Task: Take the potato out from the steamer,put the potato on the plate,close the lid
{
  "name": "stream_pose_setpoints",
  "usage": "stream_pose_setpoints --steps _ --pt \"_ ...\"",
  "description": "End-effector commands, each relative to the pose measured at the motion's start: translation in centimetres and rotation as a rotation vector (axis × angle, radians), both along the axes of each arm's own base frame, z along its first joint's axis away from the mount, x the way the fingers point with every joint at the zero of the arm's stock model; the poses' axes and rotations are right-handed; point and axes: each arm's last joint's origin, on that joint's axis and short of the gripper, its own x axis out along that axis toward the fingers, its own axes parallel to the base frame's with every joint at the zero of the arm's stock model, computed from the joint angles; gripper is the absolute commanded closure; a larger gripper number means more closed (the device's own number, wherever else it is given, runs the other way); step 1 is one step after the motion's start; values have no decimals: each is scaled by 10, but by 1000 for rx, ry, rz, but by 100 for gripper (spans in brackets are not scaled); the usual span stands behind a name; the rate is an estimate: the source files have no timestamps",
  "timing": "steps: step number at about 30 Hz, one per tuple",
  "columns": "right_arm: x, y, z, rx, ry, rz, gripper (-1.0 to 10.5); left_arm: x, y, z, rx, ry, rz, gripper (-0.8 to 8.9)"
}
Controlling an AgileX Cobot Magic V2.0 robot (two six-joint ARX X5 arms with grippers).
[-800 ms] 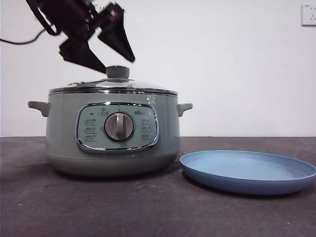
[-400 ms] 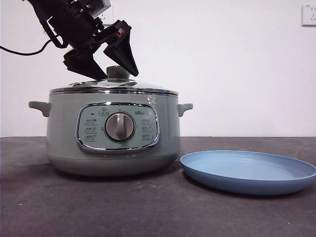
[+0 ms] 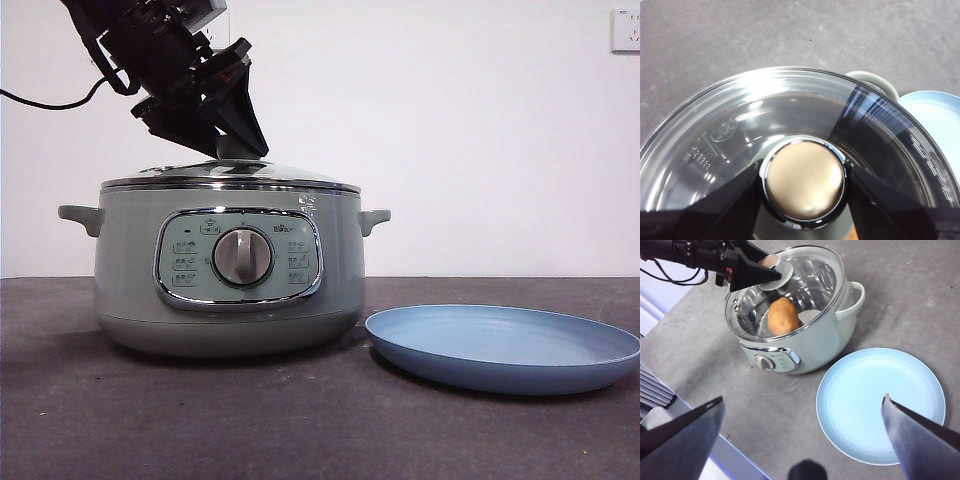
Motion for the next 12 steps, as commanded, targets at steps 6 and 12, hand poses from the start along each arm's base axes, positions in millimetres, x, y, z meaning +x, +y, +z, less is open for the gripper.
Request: stream_pose_setpoints --steps 6,12 --pt "0 0 1 -4 -7 3 321 -1 -1 1 -2 0 -9 826" --pt "1 0 0 -4 -3 3 320 -10 4 19 -27 -47 -4 826"
